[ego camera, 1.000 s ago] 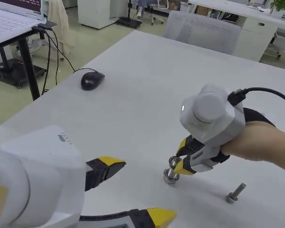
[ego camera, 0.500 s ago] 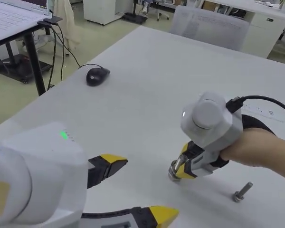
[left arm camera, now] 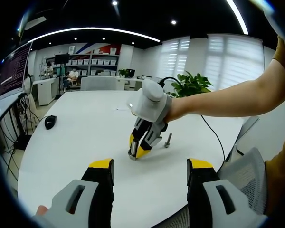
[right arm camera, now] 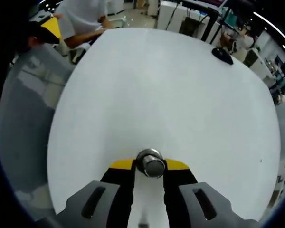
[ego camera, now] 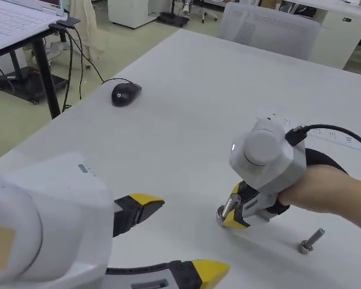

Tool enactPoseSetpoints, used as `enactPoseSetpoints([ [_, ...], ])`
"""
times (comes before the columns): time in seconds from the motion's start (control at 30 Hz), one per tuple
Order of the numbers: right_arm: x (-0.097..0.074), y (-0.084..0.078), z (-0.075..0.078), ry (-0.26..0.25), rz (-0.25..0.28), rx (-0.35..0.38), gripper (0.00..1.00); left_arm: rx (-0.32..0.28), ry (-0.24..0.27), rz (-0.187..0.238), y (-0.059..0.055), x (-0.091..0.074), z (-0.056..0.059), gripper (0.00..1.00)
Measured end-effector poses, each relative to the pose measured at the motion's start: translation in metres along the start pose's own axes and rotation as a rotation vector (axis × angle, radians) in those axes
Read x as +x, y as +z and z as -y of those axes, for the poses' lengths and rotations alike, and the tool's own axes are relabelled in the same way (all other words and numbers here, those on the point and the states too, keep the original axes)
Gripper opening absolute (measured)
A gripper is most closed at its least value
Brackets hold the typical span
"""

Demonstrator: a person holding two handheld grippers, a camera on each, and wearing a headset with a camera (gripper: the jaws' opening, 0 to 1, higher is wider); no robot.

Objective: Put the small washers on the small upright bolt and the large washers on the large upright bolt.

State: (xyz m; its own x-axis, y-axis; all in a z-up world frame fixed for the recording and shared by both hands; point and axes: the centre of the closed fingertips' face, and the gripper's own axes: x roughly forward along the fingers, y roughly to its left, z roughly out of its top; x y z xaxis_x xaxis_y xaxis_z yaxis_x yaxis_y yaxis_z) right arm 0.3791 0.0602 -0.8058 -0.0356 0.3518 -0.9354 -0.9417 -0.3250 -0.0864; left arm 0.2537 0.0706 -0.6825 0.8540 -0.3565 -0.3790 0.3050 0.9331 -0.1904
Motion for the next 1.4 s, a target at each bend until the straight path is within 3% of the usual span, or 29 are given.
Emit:
enactPoseSetpoints([
  [0.17,0.003,-0.005,-0.001,-0.009,-0.011,-0.055,0.24,0.003,-0.006,-0.001,0.000,0.001,0.002,0.61],
  [0.4,-0.005,-0.003,0.000,-0.018,0.033,-0.066,0.28,0.011,-0.006,0.006,0.001,0.000,0.000,0.62],
  [0.7,-0.023,-0.004,-0.006,-0.058,0.117,0.000,0.26,0.035,-0.022,-0.002,0.001,0.001,0.002,0.62],
  [0.83,-0.036,-0.011,-0.013,-0.093,0.147,0.037,0.26,0.048,-0.035,0.011,0.006,0.002,0.004,0.62],
  [1.13,-0.062,-0.029,-0.037,-0.174,0.229,0.123,0.23,0.115,-0.089,-0.020,0.002,0.004,0.011,0.61],
  [1.2,-0.069,-0.031,-0.040,-0.215,0.264,0.139,0.22,0.152,-0.108,-0.023,0.002,0.004,0.013,0.61],
  [1.23,-0.075,-0.031,-0.041,-0.249,0.290,0.150,0.21,0.208,-0.112,-0.038,0.001,0.003,0.014,0.62],
  [1.27,-0.078,-0.031,-0.046,-0.245,0.308,0.153,0.21,0.228,-0.120,-0.045,0.000,0.003,0.016,0.62],
  [1.33,-0.088,-0.027,-0.055,-0.267,0.371,0.134,0.21,0.228,-0.142,-0.043,0.000,0.003,0.020,0.62],
  [1.4,-0.096,-0.029,-0.065,-0.274,0.417,0.189,0.20,0.226,-0.161,-0.043,-0.002,0.004,0.022,0.62],
])
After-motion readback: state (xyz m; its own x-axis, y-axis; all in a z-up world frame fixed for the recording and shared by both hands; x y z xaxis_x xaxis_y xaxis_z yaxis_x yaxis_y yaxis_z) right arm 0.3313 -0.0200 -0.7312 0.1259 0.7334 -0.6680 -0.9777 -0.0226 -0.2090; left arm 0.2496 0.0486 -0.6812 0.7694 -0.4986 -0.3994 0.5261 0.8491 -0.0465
